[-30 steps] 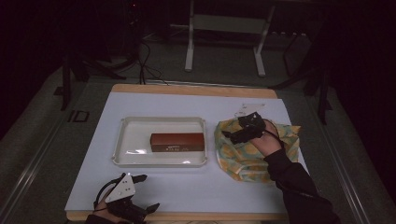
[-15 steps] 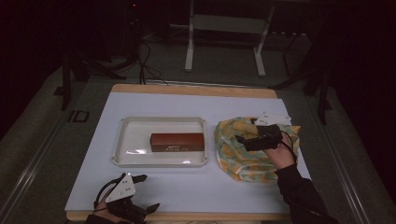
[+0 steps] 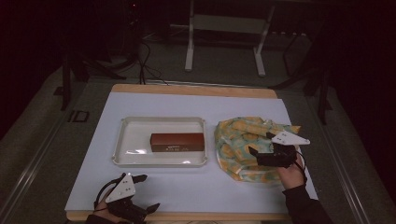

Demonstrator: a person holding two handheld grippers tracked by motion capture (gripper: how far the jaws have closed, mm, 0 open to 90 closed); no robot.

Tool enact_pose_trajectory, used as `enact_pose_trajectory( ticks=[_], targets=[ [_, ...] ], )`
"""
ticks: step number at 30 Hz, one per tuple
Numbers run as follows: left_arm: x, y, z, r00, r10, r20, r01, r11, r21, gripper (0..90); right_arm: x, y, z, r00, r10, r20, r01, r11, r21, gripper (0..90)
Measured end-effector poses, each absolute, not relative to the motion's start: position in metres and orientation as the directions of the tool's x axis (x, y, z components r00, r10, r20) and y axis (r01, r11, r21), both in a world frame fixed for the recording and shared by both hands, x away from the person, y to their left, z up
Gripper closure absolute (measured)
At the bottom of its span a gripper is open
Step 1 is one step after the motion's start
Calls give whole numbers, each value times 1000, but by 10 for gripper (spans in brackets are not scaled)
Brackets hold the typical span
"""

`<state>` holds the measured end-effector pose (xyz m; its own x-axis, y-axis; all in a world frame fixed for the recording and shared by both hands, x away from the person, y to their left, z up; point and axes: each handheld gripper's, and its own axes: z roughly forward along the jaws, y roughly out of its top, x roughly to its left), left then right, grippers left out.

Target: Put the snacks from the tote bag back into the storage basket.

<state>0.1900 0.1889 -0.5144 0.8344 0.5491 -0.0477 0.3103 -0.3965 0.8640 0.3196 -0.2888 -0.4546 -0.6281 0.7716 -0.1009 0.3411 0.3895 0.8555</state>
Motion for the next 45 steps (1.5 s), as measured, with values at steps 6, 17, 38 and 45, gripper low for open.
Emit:
enact_pose_trajectory(
  ticks=[6,17,38,45],
  targets=[
    [190,189,-514,834,549,-47,310,-397,864,0,308,-298,-465,-583,806,-104,352,366,861,111],
    [189,189,-514,836,547,-45,307,-398,864,0,282,-310,-480,-528,838,-136,357,364,860,111],
    [189,188,-514,840,542,-41,302,-404,863,0,247,-334,-498,-435,890,-137,366,314,876,111],
    [188,188,-514,841,540,-40,302,-406,862,0,244,-335,-501,-451,883,-131,347,309,885,111]
  ],
)
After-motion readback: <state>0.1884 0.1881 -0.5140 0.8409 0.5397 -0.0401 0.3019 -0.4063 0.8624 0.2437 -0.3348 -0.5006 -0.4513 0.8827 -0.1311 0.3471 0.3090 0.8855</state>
